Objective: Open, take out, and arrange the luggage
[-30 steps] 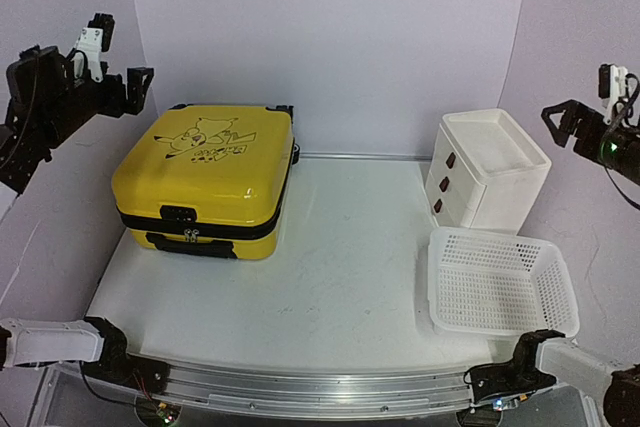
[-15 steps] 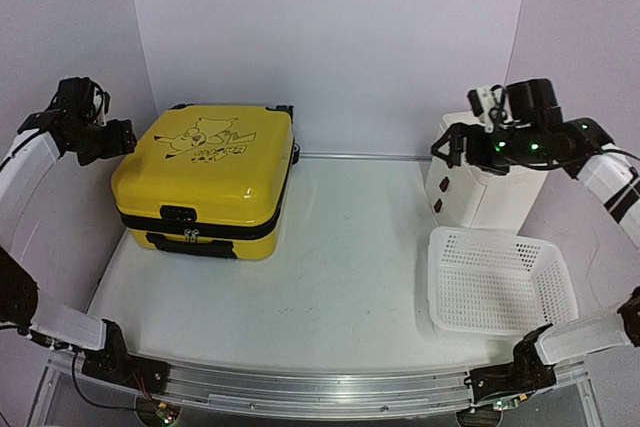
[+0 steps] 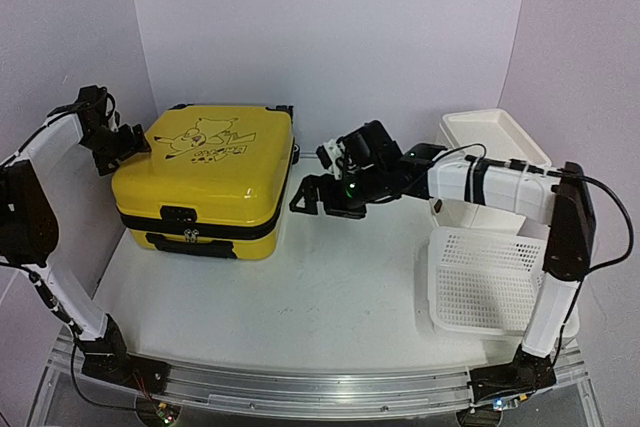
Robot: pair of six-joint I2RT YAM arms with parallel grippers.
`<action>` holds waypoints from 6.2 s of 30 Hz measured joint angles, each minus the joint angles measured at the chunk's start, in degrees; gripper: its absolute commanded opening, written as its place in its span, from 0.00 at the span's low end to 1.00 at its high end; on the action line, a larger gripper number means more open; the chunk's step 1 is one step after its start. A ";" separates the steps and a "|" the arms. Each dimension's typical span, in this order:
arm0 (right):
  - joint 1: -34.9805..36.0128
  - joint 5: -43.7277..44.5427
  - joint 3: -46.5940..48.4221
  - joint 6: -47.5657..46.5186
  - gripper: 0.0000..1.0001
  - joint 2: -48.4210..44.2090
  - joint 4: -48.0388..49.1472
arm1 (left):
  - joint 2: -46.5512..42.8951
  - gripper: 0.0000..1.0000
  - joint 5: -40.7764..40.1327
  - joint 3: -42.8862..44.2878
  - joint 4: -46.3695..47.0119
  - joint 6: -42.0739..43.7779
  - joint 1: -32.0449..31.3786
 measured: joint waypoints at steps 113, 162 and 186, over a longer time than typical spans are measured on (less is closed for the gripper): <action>16.33 38.88 -16.24 -25.44 0.00 15.72 51.63 | -26.64 0.79 10.56 -15.06 -2.10 0.42 -32.59; 8.31 19.23 -27.34 -21.84 0.00 7.58 55.36 | -16.85 0.66 -38.18 -39.19 36.33 -67.19 -64.46; 8.46 19.02 -28.52 -22.14 0.00 7.58 57.37 | -10.84 0.75 -37.70 -21.81 12.83 -17.55 -67.78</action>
